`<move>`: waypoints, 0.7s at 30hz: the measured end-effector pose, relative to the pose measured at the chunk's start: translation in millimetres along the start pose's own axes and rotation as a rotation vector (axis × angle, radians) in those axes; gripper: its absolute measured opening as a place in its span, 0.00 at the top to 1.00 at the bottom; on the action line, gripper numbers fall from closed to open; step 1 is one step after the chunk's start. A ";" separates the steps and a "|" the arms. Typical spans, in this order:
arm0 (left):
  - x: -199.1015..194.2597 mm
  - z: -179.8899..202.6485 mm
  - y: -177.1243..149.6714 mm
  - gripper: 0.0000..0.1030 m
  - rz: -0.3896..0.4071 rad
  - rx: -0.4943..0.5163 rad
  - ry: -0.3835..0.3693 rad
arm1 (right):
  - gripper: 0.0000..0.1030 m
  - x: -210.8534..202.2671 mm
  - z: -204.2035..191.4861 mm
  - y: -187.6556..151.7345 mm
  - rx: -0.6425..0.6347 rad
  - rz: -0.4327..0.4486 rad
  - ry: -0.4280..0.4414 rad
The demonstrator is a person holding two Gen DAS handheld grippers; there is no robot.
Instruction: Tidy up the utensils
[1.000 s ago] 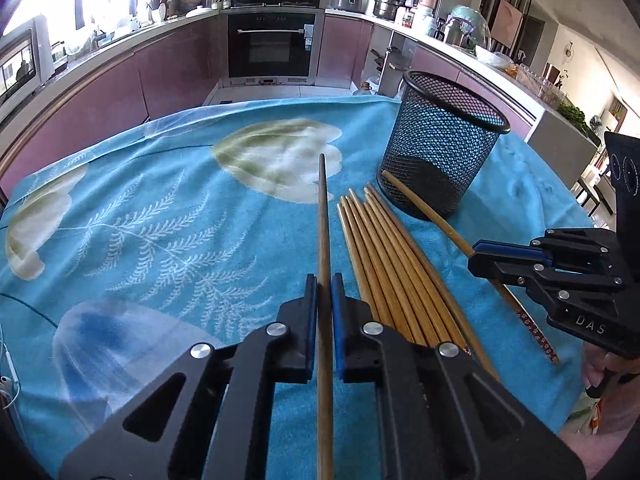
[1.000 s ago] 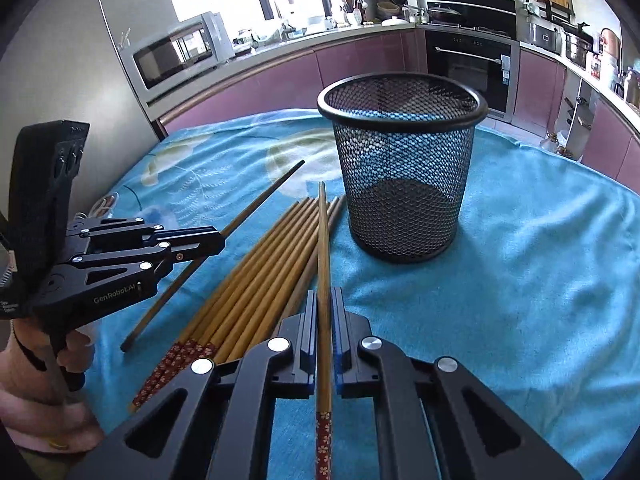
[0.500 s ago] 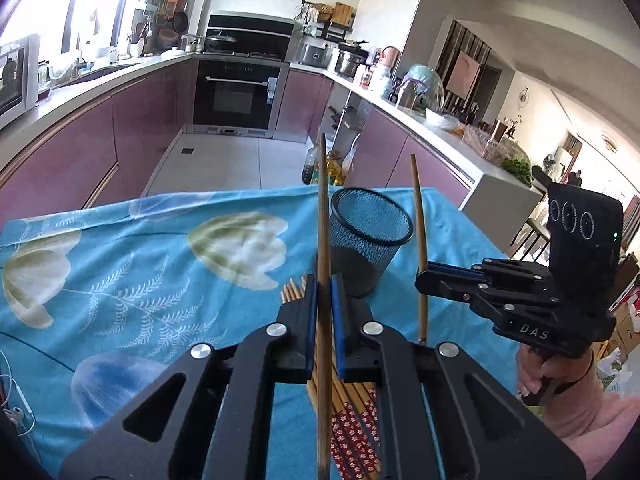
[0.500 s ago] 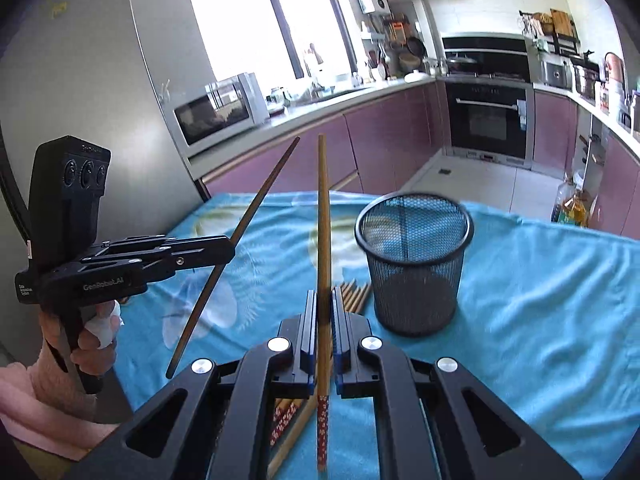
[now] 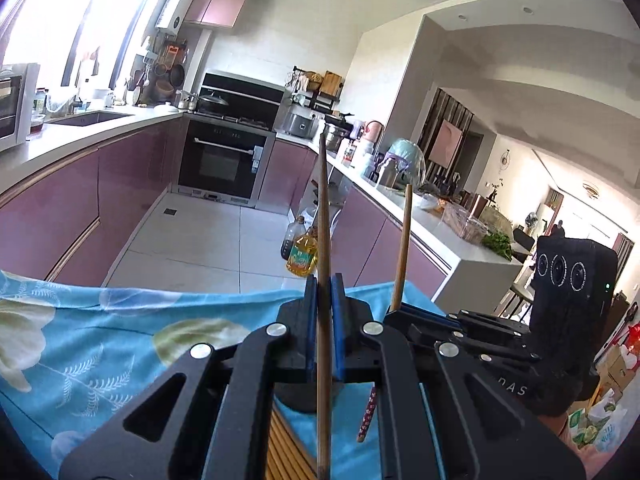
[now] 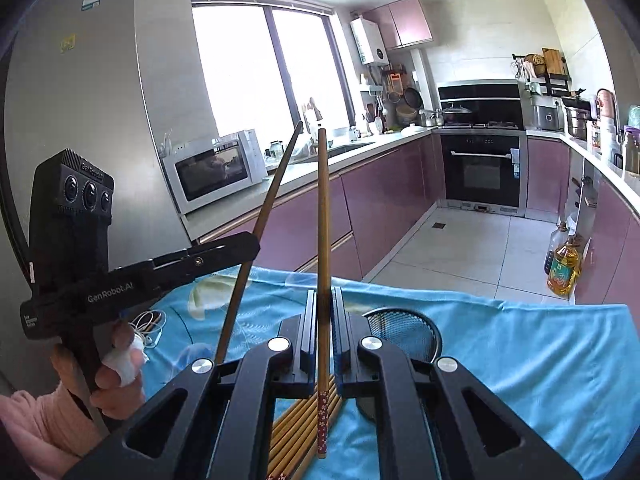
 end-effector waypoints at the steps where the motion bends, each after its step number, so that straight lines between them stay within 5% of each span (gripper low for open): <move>1: 4.9 3.6 5.2 0.93 0.019 0.004 0.002 | 0.94 -0.2 1.7 3.7 -0.001 0.011 -0.005; 12: 78.6 20.1 35.8 0.92 0.119 -0.010 0.056 | 0.95 20.3 28.5 38.8 -0.035 0.067 -0.079; 21: 123.4 2.1 4.8 0.92 0.071 0.008 0.115 | 0.95 35.3 38.0 39.2 -0.038 0.090 -0.093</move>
Point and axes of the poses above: each gripper's, at about its wrist camera, not at the fingertips, and x roughly the way its jaws point, z to its right, y to its top, the point moved 8 cm from there along x, roughly the way its jaws point, and after that the axes turned 8 degrees about z, right-handed, at the moved point
